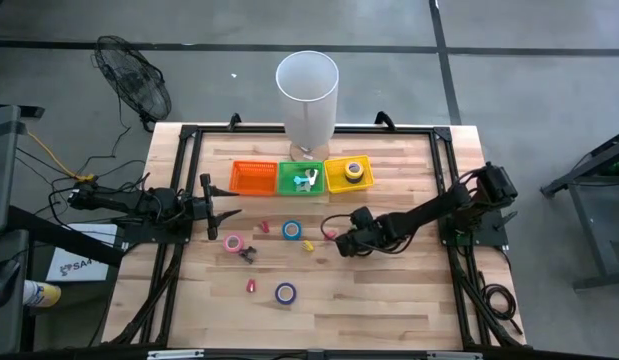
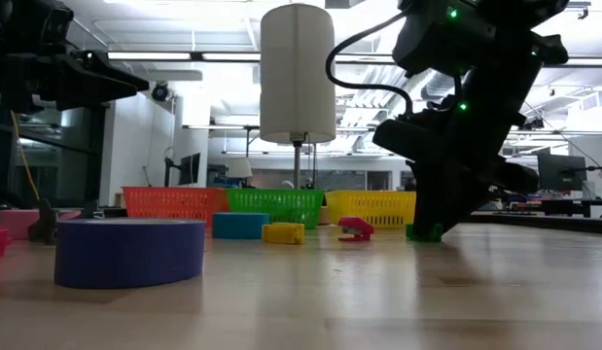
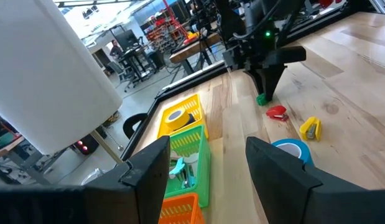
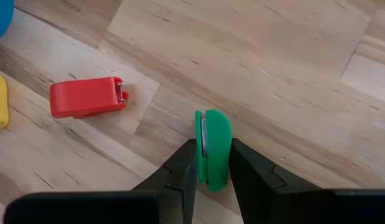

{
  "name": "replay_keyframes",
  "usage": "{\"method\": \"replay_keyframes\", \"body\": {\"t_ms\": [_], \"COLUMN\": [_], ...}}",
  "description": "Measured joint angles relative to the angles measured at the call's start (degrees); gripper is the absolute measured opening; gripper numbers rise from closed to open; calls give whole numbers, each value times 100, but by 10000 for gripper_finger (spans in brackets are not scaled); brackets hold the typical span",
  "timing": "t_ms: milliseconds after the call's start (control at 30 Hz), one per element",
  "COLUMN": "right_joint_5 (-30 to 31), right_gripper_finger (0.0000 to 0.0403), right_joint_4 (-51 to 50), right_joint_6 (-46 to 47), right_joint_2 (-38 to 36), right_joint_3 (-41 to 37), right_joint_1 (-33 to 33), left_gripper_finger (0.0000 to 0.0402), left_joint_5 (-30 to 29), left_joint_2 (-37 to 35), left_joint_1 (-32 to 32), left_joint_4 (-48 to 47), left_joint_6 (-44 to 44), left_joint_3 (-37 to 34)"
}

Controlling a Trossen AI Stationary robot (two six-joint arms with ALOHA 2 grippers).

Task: Pick and place Stapler, Stapler remover, tape
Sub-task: Put the green stapler into the orange bin

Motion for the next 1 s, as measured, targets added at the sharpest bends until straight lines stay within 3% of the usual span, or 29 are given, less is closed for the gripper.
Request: {"method": "replay_keyframes", "body": {"t_ms": [367,567,800,1000], "right_joint_5": [-120,-150,-175,144], "right_gripper_finger": [76,54,48,48], "right_joint_4": [-45,-27,480,1275], "right_joint_6": [-181,-435,-1681,-2863], "right_joint_2": [-6,-6,4,24], "right_joint_3": [3,2,-13,-15], "right_joint_1": [2,2,13,13], "left_gripper_finger": [207,207,207,207], "left_joint_5": [-2,-2,148,591], "left_joint_2": [-1,0,0,0], "left_joint_1": [0,0,0,0], "left_joint_4": [-2,-1,15,198], "left_joint_6": [0,0,-4,-5], "left_joint_3": [0,0,0,-15]}}
